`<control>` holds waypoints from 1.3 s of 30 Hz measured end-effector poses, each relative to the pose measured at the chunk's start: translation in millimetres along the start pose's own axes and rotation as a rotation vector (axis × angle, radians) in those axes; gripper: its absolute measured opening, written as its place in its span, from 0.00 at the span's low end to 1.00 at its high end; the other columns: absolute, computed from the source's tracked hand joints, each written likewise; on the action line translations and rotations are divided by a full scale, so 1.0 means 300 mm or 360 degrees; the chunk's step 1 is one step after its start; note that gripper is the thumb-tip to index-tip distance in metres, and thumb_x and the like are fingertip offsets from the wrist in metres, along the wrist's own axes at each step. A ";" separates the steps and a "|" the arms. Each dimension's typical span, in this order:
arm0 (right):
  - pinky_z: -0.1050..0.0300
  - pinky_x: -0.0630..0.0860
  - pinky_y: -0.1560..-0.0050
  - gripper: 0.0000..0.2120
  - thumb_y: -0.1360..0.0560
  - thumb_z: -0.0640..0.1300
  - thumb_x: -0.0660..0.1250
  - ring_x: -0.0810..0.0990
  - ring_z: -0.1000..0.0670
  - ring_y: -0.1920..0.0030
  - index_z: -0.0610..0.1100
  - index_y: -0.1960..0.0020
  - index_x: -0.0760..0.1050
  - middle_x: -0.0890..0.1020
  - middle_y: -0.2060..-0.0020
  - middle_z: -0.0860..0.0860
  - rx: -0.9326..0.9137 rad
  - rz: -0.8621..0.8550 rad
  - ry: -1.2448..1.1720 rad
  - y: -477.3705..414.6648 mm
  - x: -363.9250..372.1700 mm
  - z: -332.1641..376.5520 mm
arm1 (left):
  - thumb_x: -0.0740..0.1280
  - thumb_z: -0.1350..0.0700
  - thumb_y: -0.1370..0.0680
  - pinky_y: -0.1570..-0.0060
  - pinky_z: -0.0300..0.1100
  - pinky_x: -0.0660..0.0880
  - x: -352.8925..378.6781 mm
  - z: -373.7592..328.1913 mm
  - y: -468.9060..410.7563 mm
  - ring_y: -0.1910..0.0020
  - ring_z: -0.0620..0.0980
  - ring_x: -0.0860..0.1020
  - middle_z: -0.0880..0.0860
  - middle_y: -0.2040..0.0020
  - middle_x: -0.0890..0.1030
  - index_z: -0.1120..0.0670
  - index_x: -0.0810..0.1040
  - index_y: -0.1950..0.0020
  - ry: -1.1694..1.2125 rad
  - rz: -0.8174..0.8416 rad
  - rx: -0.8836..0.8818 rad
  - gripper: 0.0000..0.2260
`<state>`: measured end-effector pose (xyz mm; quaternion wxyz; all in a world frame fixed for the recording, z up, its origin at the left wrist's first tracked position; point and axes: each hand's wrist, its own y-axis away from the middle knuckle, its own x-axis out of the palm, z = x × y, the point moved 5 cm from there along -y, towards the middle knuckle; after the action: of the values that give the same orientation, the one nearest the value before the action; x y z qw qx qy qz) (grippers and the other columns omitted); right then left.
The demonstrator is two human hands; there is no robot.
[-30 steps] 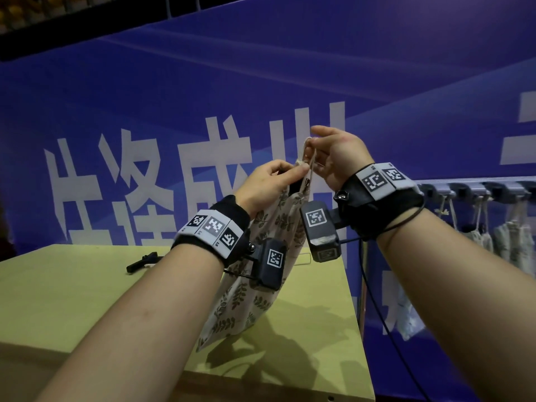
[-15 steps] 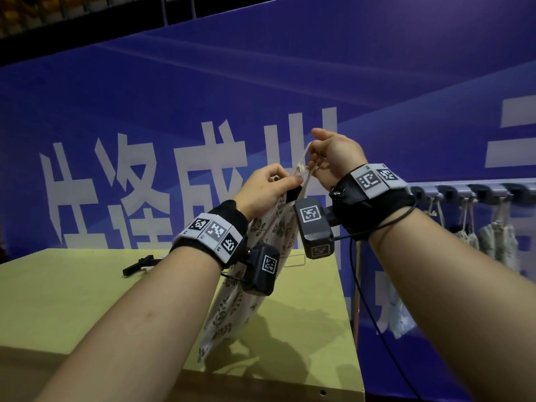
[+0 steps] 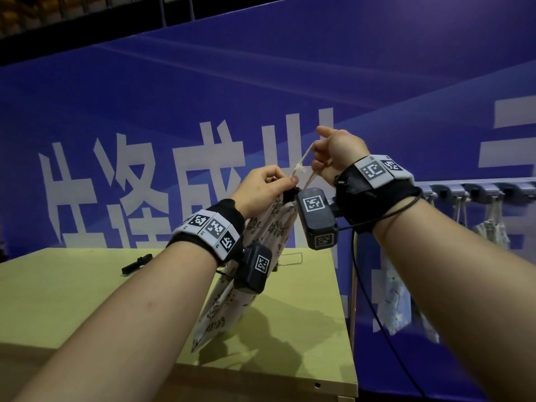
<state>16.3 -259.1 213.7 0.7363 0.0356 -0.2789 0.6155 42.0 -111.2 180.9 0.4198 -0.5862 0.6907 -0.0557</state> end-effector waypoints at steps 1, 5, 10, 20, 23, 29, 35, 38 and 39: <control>0.60 0.62 0.70 0.16 0.24 0.28 0.51 0.64 0.53 0.71 0.44 0.53 0.73 0.69 0.69 0.47 0.0004 0.0005 0.0023 -0.004 -0.004 0.003 | 0.66 0.49 0.20 0.63 0.34 0.74 -0.001 0.001 0.001 0.67 0.39 0.80 0.47 0.63 0.81 0.53 0.75 0.56 -0.0005 -0.0005 0.0003 0.09; 0.60 0.63 0.71 0.16 0.24 0.29 0.52 0.63 0.53 0.72 0.46 0.56 0.73 0.70 0.68 0.47 0.0028 -0.0003 0.0078 -0.020 -0.015 0.004 | 0.66 0.49 0.20 0.62 0.34 0.74 0.000 -0.007 0.006 0.64 0.41 0.80 0.48 0.61 0.81 0.52 0.75 0.57 -0.0049 0.0015 0.0016 0.09; 0.59 0.63 0.70 0.16 0.24 0.28 0.52 0.64 0.52 0.71 0.45 0.54 0.72 0.70 0.68 0.47 0.0028 0.0026 0.0114 -0.031 -0.043 0.007 | 0.66 0.49 0.21 0.55 0.43 0.77 0.012 -0.013 0.007 0.59 0.48 0.81 0.52 0.58 0.82 0.52 0.76 0.56 -0.0077 0.0030 0.0037 0.09; 0.60 0.62 0.71 0.17 0.23 0.27 0.52 0.65 0.53 0.73 0.45 0.56 0.72 0.71 0.69 0.47 -0.0218 0.0017 0.0011 -0.030 -0.072 0.085 | 0.69 0.53 0.22 0.57 0.45 0.76 0.023 -0.098 -0.056 0.62 0.48 0.79 0.52 0.62 0.80 0.54 0.76 0.58 -0.0182 -0.0089 0.0153 0.08; 0.61 0.62 0.73 0.17 0.24 0.27 0.53 0.65 0.53 0.74 0.45 0.58 0.72 0.70 0.69 0.47 -0.0370 -0.0047 -0.0009 -0.036 -0.122 0.173 | 0.70 0.52 0.22 0.52 0.51 0.77 0.082 -0.169 -0.112 0.61 0.49 0.80 0.52 0.61 0.81 0.54 0.76 0.59 -0.0148 -0.0103 0.0237 0.09; 0.62 0.61 0.71 0.16 0.25 0.27 0.52 0.65 0.53 0.75 0.44 0.57 0.72 0.71 0.70 0.48 -0.0584 -0.0177 0.0013 -0.054 -0.313 0.316 | 0.68 0.53 0.21 0.53 0.40 0.73 0.266 -0.319 -0.211 0.54 0.44 0.76 0.50 0.49 0.77 0.51 0.73 0.41 -0.0058 -0.0116 0.0440 0.10; 0.63 0.60 0.73 0.15 0.26 0.27 0.55 0.66 0.53 0.75 0.45 0.58 0.72 0.72 0.70 0.49 -0.0662 -0.0341 0.0184 -0.117 -0.544 0.361 | 0.65 0.54 0.19 0.47 0.42 0.72 0.514 -0.373 -0.323 0.51 0.48 0.76 0.52 0.47 0.79 0.56 0.79 0.41 -0.0054 0.0076 0.0470 0.10; 0.62 0.61 0.75 0.15 0.27 0.27 0.58 0.66 0.53 0.75 0.46 0.59 0.73 0.72 0.69 0.49 -0.0653 -0.0410 0.0369 -0.165 -0.662 0.315 | 0.66 0.53 0.19 0.57 0.41 0.71 0.648 -0.330 -0.357 0.61 0.47 0.75 0.51 0.58 0.79 0.53 0.77 0.54 0.0005 0.0170 0.0340 0.05; 0.62 0.63 0.76 0.15 0.27 0.28 0.59 0.67 0.53 0.75 0.47 0.59 0.73 0.73 0.68 0.49 -0.0642 -0.0417 0.0466 -0.181 -0.697 0.292 | 0.66 0.54 0.20 0.60 0.42 0.71 0.685 -0.303 -0.361 0.65 0.48 0.75 0.51 0.61 0.78 0.52 0.76 0.56 0.0023 0.0210 0.0264 0.06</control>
<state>16.1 -492.1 208.2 0.8343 -0.1653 -0.2794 0.4456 74.3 -358.3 195.0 0.4648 -0.5023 0.7237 -0.0892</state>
